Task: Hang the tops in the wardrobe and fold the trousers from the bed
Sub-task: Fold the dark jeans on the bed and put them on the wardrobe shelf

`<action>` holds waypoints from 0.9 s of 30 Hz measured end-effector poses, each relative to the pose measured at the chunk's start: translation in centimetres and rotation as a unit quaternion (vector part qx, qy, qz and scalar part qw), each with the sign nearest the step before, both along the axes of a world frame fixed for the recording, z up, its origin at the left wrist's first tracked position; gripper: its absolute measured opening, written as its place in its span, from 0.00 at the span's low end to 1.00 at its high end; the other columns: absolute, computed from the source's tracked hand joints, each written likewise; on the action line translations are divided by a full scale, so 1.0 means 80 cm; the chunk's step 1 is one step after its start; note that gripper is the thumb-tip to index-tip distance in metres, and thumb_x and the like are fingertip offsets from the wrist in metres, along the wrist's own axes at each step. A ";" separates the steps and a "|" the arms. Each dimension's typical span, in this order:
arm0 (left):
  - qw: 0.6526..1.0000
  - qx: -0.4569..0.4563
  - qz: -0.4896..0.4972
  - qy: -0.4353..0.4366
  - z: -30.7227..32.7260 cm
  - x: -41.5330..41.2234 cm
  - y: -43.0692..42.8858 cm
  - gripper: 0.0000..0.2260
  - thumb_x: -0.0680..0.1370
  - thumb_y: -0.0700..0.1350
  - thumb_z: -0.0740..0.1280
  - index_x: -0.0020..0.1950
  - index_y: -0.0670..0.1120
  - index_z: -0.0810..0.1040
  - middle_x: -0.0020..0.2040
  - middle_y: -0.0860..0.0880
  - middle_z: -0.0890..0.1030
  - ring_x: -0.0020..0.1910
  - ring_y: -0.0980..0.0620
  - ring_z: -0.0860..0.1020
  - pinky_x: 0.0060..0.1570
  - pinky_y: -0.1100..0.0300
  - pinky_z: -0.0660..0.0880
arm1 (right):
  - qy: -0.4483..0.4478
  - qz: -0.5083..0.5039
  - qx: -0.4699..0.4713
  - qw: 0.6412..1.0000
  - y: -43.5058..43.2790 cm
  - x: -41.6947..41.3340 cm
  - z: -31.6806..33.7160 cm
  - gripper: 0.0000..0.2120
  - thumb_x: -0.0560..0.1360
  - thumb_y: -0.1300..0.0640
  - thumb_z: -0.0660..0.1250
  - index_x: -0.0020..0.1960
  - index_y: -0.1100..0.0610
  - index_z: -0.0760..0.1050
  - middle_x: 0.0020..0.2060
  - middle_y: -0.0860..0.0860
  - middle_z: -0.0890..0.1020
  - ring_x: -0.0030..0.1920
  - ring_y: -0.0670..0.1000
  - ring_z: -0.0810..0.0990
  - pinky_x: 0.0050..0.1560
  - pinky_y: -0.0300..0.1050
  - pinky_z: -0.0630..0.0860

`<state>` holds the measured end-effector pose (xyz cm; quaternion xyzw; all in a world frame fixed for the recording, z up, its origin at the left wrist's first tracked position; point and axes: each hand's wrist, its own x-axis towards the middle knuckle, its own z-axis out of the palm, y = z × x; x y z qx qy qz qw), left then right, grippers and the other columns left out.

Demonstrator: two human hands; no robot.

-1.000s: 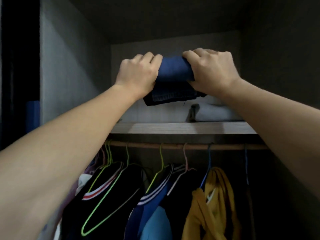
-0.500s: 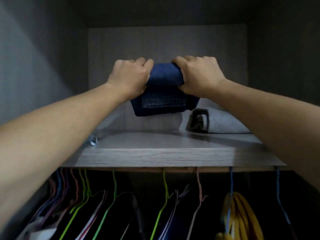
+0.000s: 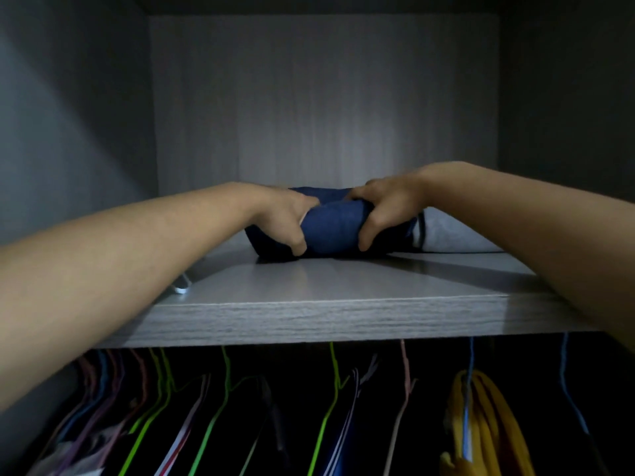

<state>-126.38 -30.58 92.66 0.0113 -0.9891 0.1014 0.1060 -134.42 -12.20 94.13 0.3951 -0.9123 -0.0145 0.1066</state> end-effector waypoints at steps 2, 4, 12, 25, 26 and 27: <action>0.998 0.018 0.031 -0.055 0.002 0.006 0.005 0.34 0.69 0.47 0.73 0.73 0.54 0.64 0.64 0.49 0.73 0.63 0.47 0.73 0.64 0.49 0.72 | -0.020 -0.035 0.047 0.998 -0.005 0.001 -0.005 0.44 0.68 0.42 0.75 0.77 0.47 0.58 0.71 0.52 0.69 0.69 0.55 0.70 0.68 0.51 0.69; 0.994 0.036 0.049 -0.086 0.004 0.014 0.012 0.36 0.71 0.46 0.72 0.76 0.56 0.61 0.68 0.49 0.71 0.66 0.46 0.70 0.67 0.48 0.69 | -0.014 -0.038 0.070 0.997 -0.004 0.007 -0.010 0.46 0.71 0.40 0.73 0.80 0.47 0.52 0.76 0.53 0.62 0.74 0.56 0.63 0.73 0.53 0.63; 0.985 0.165 0.018 0.037 0.042 0.072 0.033 0.27 0.79 0.48 0.67 0.76 0.53 0.63 0.75 0.49 0.66 0.72 0.46 0.66 0.71 0.50 0.65 | -0.051 0.020 -0.209 0.976 0.056 0.053 0.007 0.34 0.77 0.36 0.62 0.78 0.49 0.61 0.76 0.51 0.65 0.74 0.54 0.65 0.71 0.47 0.63; 0.918 -0.034 0.010 0.394 -0.034 0.168 0.063 0.28 0.81 0.61 0.51 0.77 0.48 0.60 0.77 0.39 0.60 0.74 0.39 0.60 0.67 0.40 0.62 | 0.386 -0.077 -0.238 0.888 0.131 0.161 -0.065 0.30 0.80 0.38 0.55 0.78 0.50 0.59 0.78 0.60 0.58 0.76 0.62 0.60 0.71 0.61 0.63; 0.915 -0.030 -0.007 0.401 -0.038 0.173 0.068 0.27 0.81 0.60 0.51 0.77 0.48 0.60 0.78 0.39 0.58 0.75 0.39 0.58 0.68 0.40 0.61 | 0.395 -0.083 -0.241 0.883 0.137 0.173 -0.072 0.30 0.80 0.39 0.56 0.78 0.51 0.59 0.78 0.61 0.58 0.76 0.63 0.60 0.72 0.61 0.62; 0.912 -0.027 -0.026 0.409 -0.042 0.177 0.073 0.27 0.81 0.60 0.51 0.77 0.49 0.59 0.78 0.40 0.57 0.76 0.39 0.57 0.69 0.39 0.60 | 0.401 -0.095 -0.242 0.879 0.144 0.185 -0.080 0.30 0.80 0.39 0.56 0.78 0.51 0.59 0.78 0.61 0.57 0.76 0.63 0.59 0.72 0.60 0.61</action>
